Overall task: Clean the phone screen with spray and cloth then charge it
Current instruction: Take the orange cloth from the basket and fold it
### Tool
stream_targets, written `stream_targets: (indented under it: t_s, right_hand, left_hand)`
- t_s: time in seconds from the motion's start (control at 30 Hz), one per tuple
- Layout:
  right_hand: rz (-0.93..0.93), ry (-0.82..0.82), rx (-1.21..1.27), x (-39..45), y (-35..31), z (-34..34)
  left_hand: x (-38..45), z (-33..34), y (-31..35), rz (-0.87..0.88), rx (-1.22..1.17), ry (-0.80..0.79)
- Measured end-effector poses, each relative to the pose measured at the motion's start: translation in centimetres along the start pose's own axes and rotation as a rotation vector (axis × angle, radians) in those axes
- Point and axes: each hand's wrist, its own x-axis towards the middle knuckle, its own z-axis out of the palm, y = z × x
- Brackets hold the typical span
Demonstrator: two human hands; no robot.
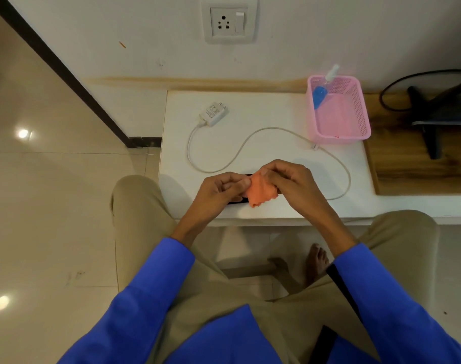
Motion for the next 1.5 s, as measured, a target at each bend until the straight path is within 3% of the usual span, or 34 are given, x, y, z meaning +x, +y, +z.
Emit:
stream_targets:
  t_s: [0.17,0.33,0.57,0.8,0.93,1.1,1.23,1.4,1.5]
  right_hand:
    - [0.048,0.027,0.038,-0.2,0.7,0.1]
    - [0.016,-0.016,0.088,-0.3,0.9,0.0]
    - [0.083,0.035,0.097,0.1,1.5,-0.3]
    - [0.199,-0.09,0.295,-0.2,2.3,0.7]
    - [0.263,-0.012,0.407,-0.2,2.8,0.8]
    - [0.244,0.08,0.491,-0.4,3.1,1.4]
    - [0.241,0.152,0.5,-0.7,3.5,1.4]
    - [0.349,0.172,0.595,-0.8,4.5,1.8]
    - [0.416,0.218,0.618,-0.7,5.4,1.2]
  left_hand:
    - [-0.1,-0.3,-0.1,-0.017,-0.108,0.019]
    - [-0.2,0.0,0.1,0.027,-0.149,-0.109]
    - [0.3,0.0,-0.6,-0.018,-0.156,-0.013]
    - [0.4,-0.1,-0.9,0.011,-0.181,0.01]
    - [0.5,-0.2,-1.0,0.003,-0.198,0.087]
    - [0.2,0.6,-1.5,-0.134,-0.125,-0.057]
    - [0.3,0.3,-1.2,-0.154,-0.154,-0.029]
    - [0.6,-0.1,-1.3,-0.177,0.065,-0.046]
    - [1.3,-2.4,-1.1,-0.054,0.382,0.129]
